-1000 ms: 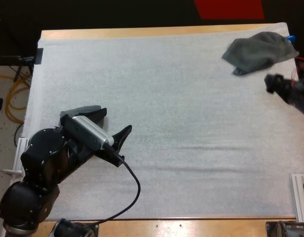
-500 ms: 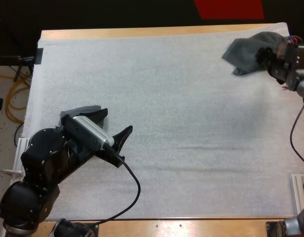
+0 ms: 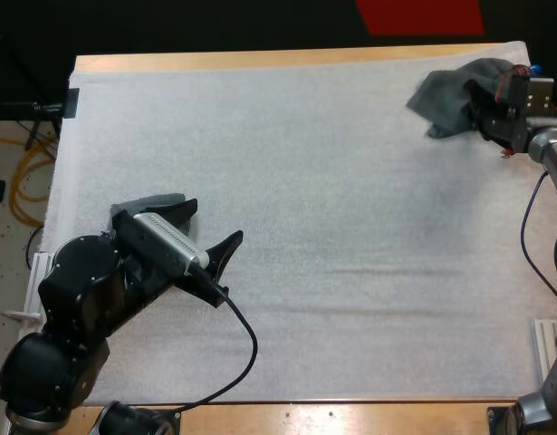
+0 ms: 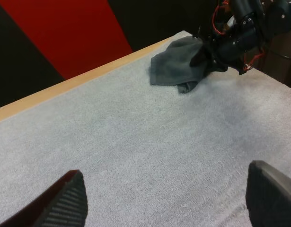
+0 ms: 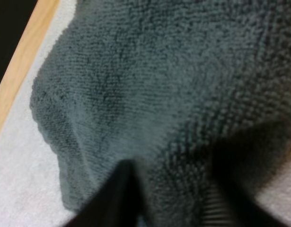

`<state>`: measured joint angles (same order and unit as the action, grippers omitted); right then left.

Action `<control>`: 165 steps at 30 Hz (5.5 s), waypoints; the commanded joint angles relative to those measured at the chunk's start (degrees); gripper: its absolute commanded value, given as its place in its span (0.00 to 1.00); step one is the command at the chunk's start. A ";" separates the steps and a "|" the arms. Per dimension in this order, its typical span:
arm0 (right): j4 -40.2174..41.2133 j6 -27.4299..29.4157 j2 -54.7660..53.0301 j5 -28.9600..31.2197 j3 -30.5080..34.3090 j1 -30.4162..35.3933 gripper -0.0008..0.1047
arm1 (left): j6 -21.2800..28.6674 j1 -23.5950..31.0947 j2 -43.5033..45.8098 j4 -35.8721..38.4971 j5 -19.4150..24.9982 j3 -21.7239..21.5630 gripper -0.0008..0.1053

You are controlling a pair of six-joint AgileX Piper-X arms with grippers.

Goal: Pick towel from pile fold and stack

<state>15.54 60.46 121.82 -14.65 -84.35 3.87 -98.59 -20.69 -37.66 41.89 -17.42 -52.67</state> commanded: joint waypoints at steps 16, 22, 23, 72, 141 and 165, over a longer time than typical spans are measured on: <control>-0.65 14.41 -7.66 5.33 -0.61 0.54 0.02 | -2.87 -0.14 -0.03 -0.60 -0.85 -0.33 0.65; -7.86 14.41 -7.85 4.50 -0.61 0.54 0.02 | -3.16 -0.14 -0.03 -0.60 -2.73 -0.33 0.65; -8.37 14.41 -7.94 4.50 -0.61 0.54 0.02 | -3.16 -0.14 -0.03 -0.60 -2.74 -0.33 0.65; 35.24 24.61 -53.92 -3.91 22.92 -15.69 0.01 | -2.75 -0.14 0.11 9.55 -2.93 -0.33 0.65; 26.11 31.89 -45.72 -2.34 42.52 -14.70 0.66 | -2.33 -0.14 0.11 19.97 1.49 1.98 0.65; 19.64 38.33 -32.63 -6.98 41.00 -14.84 0.01 | -2.47 -0.14 0.11 19.86 1.49 2.46 0.65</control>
<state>34.73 98.47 89.26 -20.18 -42.85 -10.97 -101.14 -20.69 -37.66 61.69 -16.13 -50.04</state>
